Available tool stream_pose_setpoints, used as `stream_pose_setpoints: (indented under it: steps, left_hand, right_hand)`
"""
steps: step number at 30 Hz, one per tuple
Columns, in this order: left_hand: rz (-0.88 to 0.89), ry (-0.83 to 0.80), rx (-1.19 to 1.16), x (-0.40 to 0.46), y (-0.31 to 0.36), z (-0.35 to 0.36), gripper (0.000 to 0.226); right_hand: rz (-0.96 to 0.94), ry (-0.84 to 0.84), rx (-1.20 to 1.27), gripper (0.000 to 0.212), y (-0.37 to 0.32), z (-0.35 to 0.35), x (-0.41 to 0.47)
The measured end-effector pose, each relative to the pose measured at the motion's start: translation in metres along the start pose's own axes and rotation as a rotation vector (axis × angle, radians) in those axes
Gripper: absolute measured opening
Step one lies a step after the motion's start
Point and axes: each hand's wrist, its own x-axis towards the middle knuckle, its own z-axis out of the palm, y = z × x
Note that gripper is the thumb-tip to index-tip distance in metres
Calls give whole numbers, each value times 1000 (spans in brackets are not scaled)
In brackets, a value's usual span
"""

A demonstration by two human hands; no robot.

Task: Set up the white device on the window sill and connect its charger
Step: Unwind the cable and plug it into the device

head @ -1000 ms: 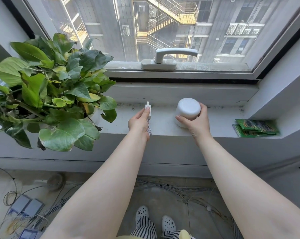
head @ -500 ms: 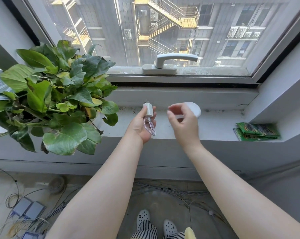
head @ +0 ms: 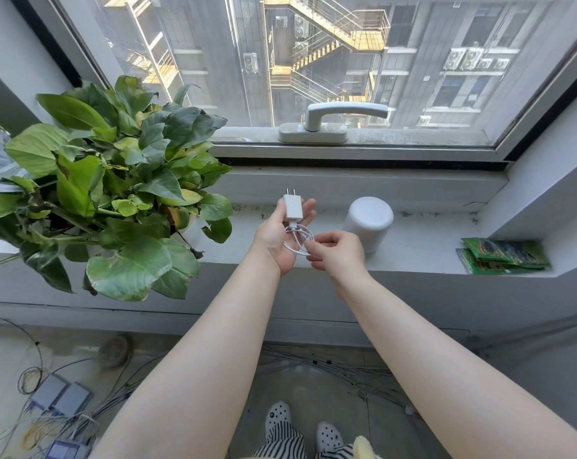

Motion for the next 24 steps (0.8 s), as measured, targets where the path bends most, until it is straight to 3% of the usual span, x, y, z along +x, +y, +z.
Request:
stream_pose_setpoints:
  steps: [12, 16, 24]
  left_hand:
    - [75, 43, 29, 1, -3, -3, 39]
    - [76, 34, 45, 1, -2, -6, 49]
    - [81, -19, 76, -4, 0, -10, 36]
  right_hand:
    - [-31, 49, 54, 9, 0, 1, 1]
    - [110, -11, 224, 13, -5, 3, -3]
    - [364, -258, 305, 4, -12, -1, -1]
